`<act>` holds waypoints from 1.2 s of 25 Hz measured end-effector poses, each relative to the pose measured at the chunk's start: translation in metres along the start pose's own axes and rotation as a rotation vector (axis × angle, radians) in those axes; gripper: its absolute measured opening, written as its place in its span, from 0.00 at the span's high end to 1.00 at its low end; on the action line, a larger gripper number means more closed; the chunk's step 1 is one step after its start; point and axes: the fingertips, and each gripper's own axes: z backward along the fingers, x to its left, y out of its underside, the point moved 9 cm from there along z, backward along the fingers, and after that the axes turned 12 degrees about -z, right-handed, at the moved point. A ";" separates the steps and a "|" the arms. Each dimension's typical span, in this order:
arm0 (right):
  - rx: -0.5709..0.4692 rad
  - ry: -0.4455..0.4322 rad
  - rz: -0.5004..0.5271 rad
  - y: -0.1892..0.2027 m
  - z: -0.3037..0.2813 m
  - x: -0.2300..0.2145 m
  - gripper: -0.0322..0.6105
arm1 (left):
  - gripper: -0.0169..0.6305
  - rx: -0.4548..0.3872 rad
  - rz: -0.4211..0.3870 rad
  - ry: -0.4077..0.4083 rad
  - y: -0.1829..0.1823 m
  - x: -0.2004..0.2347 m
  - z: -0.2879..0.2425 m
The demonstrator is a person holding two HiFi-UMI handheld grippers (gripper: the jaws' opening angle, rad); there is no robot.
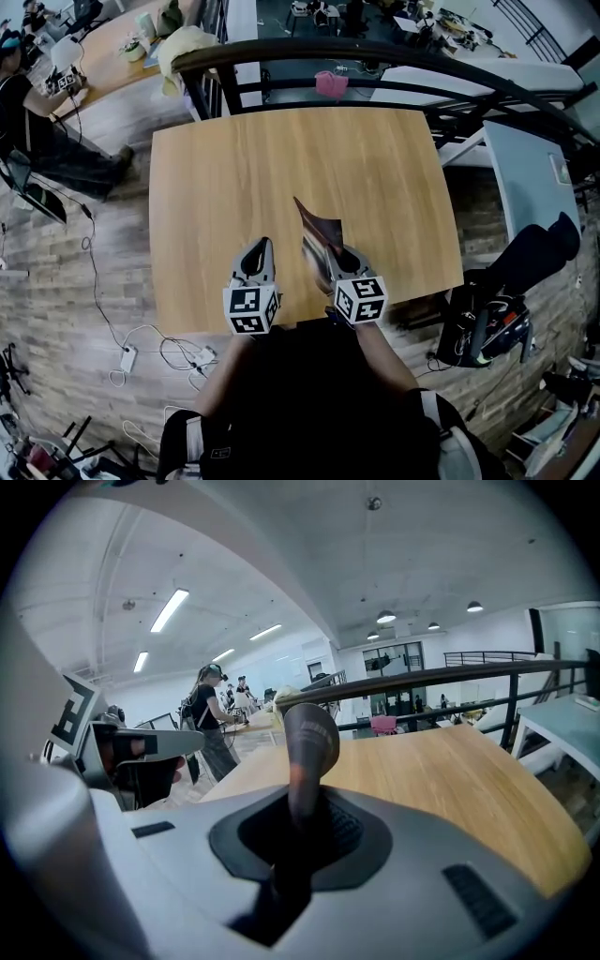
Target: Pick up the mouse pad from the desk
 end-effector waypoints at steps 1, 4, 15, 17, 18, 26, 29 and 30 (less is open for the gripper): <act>-0.013 -0.004 0.001 -0.001 0.004 0.002 0.86 | 0.94 -0.007 0.003 0.001 -0.002 -0.001 0.002; -0.052 -0.014 -0.001 -0.005 0.015 0.009 0.86 | 0.94 -0.028 0.012 0.003 -0.007 -0.002 0.011; -0.159 -0.044 0.010 -0.029 0.045 0.032 0.86 | 0.94 -0.116 0.001 -0.050 -0.022 0.004 0.040; -0.168 -0.047 0.015 -0.032 0.046 0.034 0.86 | 0.94 -0.120 0.000 -0.051 -0.024 0.005 0.040; -0.171 -0.047 0.020 -0.034 0.046 0.035 0.86 | 0.94 -0.125 -0.003 -0.049 -0.026 0.006 0.039; -0.164 -0.037 0.037 -0.035 0.044 0.036 0.87 | 0.94 -0.138 -0.009 -0.033 -0.028 0.007 0.035; -0.162 -0.037 0.036 -0.035 0.044 0.035 0.87 | 0.94 -0.134 -0.012 -0.028 -0.029 0.007 0.033; -0.161 -0.037 0.035 -0.035 0.043 0.035 0.87 | 0.94 -0.135 -0.012 -0.027 -0.029 0.007 0.032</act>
